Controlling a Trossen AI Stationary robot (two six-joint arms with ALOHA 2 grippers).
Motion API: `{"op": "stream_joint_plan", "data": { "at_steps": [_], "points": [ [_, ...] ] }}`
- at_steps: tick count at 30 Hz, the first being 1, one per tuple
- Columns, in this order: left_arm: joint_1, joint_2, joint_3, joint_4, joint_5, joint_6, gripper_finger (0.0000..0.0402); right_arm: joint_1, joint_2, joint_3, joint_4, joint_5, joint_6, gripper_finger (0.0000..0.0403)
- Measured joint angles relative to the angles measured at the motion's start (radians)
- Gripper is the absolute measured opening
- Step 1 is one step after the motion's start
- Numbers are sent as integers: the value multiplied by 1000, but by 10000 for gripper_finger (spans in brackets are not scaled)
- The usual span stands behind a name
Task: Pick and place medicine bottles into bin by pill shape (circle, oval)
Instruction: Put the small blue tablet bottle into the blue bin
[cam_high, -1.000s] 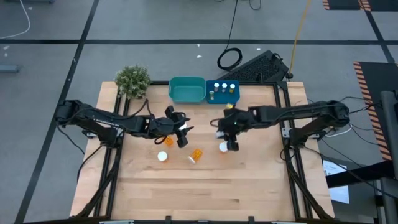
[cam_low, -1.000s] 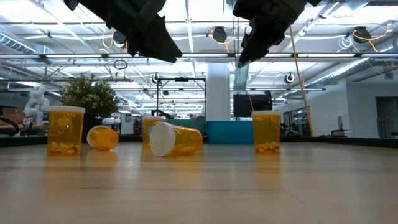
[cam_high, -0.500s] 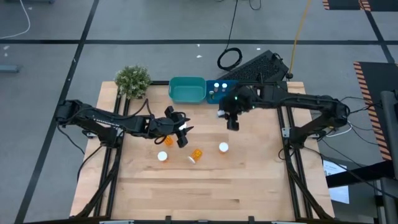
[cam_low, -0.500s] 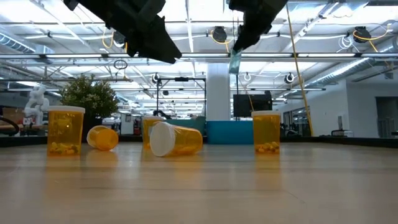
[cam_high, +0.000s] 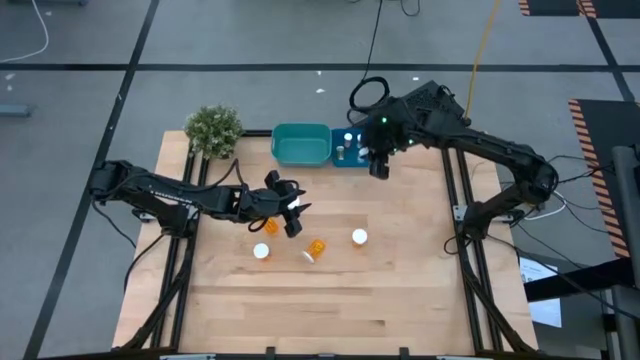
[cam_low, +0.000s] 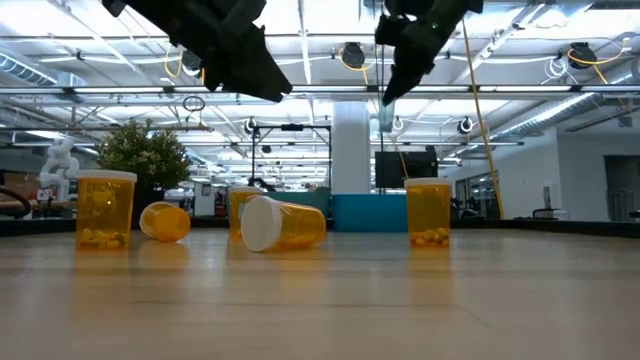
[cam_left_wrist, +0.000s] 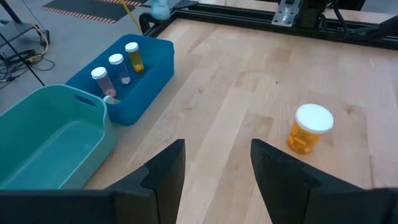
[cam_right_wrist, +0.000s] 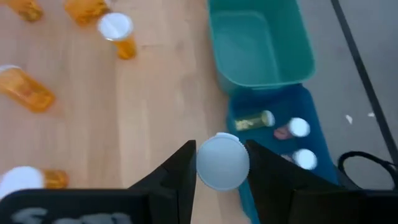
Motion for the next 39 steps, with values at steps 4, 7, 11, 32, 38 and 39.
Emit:
{"op": "stream_joint_plan", "data": {
  "at_steps": [4,7,11,32,38,39],
  "points": [
    [9,0,0,4,-1,0,186,-60,6,0,2,-14,-34,117],
    [19,0,0,6,-3,0,186,-109,28,0,1,-47,-49,117],
    [25,0,0,7,-4,0,186,-160,75,0,1,-53,-75,118],
    [22,-1,0,30,-3,8,186,-253,262,-1,63,-52,-72,118],
    [16,-1,0,53,5,16,186,-253,287,-48,139,-52,-62,118],
    [16,-1,0,53,5,16,186,-253,288,-62,154,-52,-57,118]
  ]
}}
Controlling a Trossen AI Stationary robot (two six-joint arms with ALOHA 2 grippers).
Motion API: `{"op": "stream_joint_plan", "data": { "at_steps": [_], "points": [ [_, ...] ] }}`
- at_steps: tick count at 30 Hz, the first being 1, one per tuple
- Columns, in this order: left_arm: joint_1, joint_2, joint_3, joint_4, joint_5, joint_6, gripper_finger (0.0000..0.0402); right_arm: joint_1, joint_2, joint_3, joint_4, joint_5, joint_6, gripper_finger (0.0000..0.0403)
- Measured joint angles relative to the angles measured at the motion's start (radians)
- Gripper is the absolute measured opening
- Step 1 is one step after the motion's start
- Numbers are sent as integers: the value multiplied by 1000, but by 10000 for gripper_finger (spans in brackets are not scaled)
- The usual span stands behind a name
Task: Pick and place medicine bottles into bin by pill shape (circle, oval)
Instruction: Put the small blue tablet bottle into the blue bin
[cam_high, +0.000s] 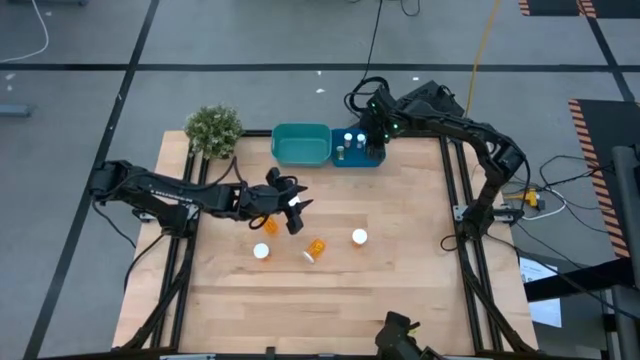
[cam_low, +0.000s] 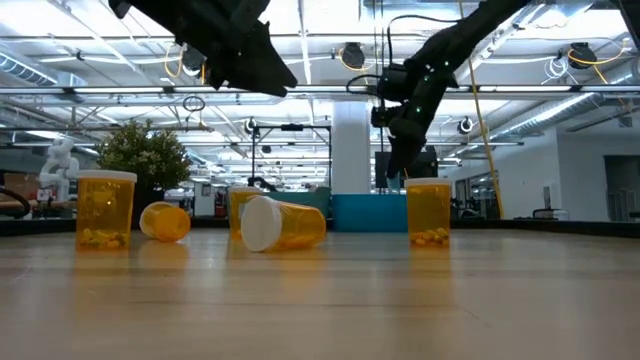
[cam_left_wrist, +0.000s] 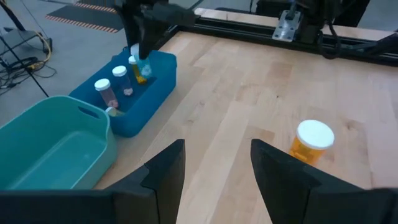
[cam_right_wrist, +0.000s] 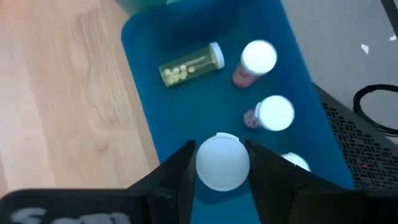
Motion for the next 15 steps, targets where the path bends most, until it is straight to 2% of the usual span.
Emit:
{"op": "stream_joint_plan", "data": {
  "at_steps": [15],
  "points": [
    [-6,0,0,0,1,-8,186,0,0,-148,176,1,32,118]
  ]
}}
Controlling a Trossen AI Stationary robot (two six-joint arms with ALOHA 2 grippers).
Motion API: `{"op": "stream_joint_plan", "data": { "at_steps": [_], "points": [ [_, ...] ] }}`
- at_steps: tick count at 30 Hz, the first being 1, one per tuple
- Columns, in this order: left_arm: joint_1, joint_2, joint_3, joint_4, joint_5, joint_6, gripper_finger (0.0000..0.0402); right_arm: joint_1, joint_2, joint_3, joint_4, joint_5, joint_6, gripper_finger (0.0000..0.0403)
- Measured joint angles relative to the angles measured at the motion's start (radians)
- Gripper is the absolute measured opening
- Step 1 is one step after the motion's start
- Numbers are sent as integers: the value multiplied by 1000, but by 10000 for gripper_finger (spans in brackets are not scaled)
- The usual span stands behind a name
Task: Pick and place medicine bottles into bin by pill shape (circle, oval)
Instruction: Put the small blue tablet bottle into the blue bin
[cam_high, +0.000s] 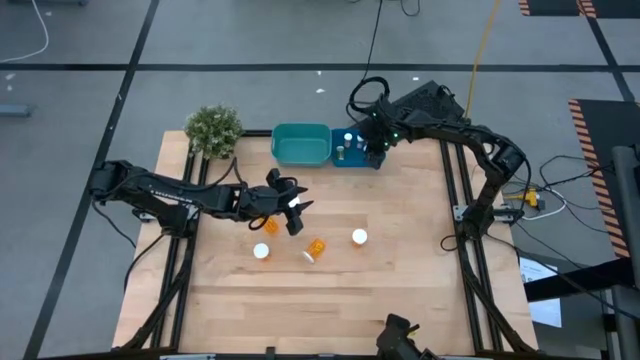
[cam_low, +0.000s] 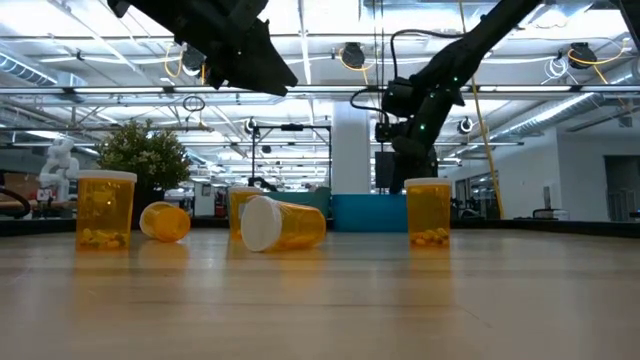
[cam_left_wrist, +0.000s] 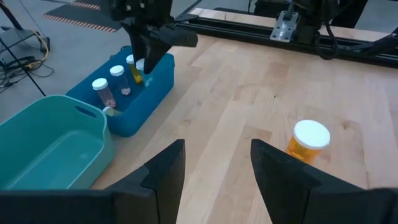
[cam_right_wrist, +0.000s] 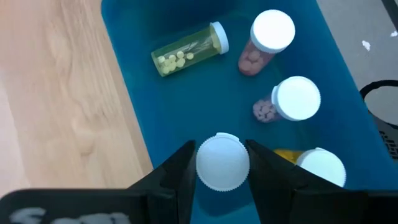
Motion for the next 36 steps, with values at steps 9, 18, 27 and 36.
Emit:
{"op": "stream_joint_plan", "data": {
  "at_steps": [9,18,27,36],
  "points": [
    [1,0,0,1,1,0,186,0,0,-40,47,0,21,119],
    [1,0,0,2,1,-1,186,0,0,-40,51,0,32,119],
    [1,0,0,2,1,-11,186,-1,0,-40,63,2,40,118],
    [1,0,0,15,1,-10,186,-21,3,-40,84,5,47,119]
  ]
}}
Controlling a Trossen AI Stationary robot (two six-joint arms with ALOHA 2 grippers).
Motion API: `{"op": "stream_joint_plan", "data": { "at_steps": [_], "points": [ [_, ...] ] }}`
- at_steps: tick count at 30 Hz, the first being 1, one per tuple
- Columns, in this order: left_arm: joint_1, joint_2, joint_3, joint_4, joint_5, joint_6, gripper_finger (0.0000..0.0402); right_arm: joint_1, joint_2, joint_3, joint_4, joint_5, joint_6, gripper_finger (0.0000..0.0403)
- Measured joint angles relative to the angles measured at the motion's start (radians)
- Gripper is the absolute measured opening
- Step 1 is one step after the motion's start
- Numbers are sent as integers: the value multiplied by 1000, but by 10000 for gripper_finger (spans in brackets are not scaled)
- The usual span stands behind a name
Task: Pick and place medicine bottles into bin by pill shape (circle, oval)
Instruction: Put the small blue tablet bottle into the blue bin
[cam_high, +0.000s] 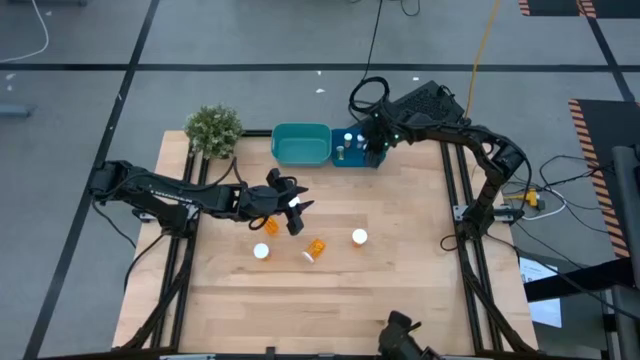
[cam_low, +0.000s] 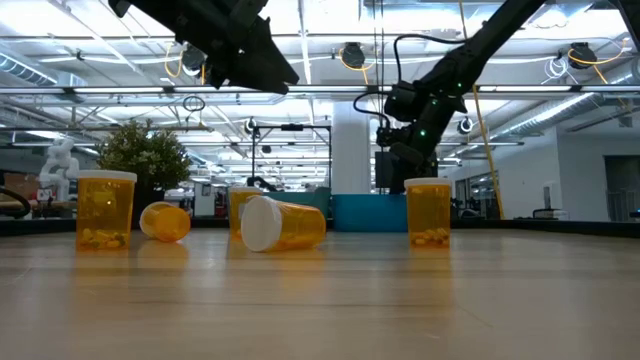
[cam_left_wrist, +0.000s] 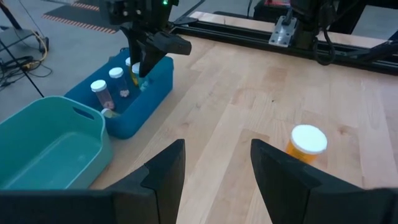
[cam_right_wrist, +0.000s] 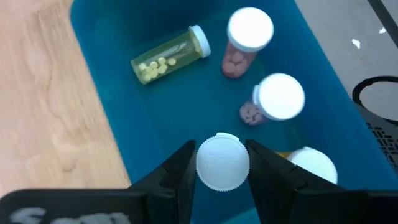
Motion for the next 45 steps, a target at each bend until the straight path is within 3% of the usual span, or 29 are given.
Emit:
{"op": "stream_joint_plan", "data": {
  "at_steps": [35,45],
  "points": [
    [0,0,0,13,0,6,186,-10,0,-47,62,-1,38,119],
    [0,0,0,13,0,6,186,-10,0,-47,67,0,46,172]
  ]
}}
